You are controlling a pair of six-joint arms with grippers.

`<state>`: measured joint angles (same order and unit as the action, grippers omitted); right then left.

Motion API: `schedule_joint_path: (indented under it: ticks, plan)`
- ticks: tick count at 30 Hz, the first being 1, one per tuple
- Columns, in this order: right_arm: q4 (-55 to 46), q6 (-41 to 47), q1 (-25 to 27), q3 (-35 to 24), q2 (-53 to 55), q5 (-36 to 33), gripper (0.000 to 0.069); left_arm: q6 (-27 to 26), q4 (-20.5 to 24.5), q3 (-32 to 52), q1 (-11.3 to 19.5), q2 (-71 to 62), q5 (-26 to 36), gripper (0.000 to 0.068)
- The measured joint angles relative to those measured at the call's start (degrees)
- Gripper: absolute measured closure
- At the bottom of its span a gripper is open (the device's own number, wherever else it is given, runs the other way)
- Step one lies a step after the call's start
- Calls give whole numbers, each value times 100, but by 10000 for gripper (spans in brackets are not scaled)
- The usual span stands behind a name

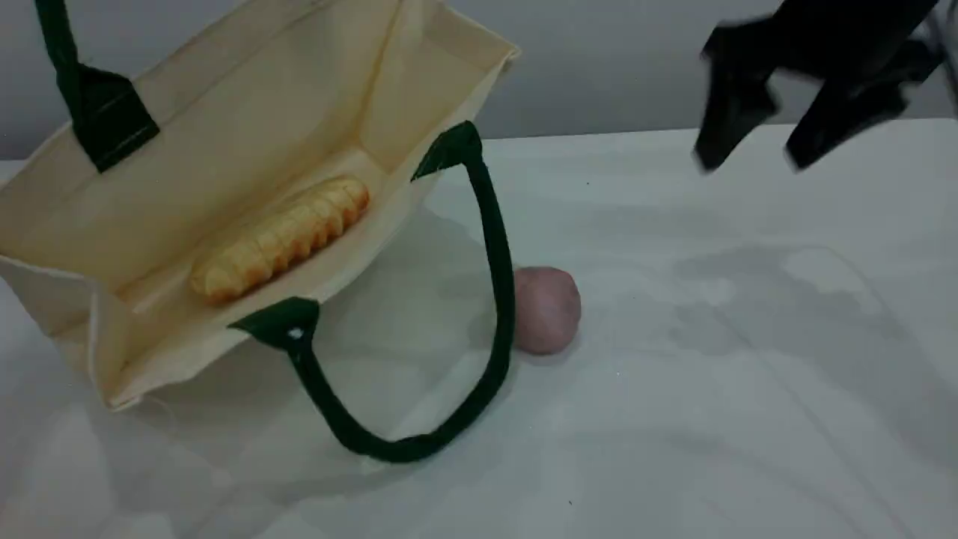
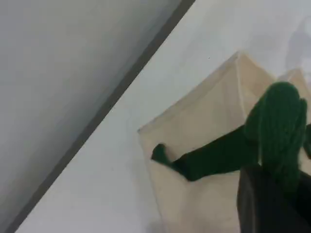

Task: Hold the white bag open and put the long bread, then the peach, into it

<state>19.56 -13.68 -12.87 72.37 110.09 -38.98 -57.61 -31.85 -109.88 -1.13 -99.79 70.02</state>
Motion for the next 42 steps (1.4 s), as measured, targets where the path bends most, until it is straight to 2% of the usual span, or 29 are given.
schedule_joint_path:
  ticks: [7, 16, 30, 42]
  plan:
    - [7, -7, -588, 0, 455, 447, 106, 112, 41, 0, 0, 0, 0, 594]
    - [253, 5, -1122, 5, 533, 996, 106, 113, 41, 0, 0, 0, -5, 594]
    - [781, -104, -1473, 17, 1234, 1340, 106, 135, 20, 0, 0, 0, -5, 594]
    - [1310, -307, -1653, 402, 1703, 1439, 106, 135, 20, 0, 0, 0, -5, 594]
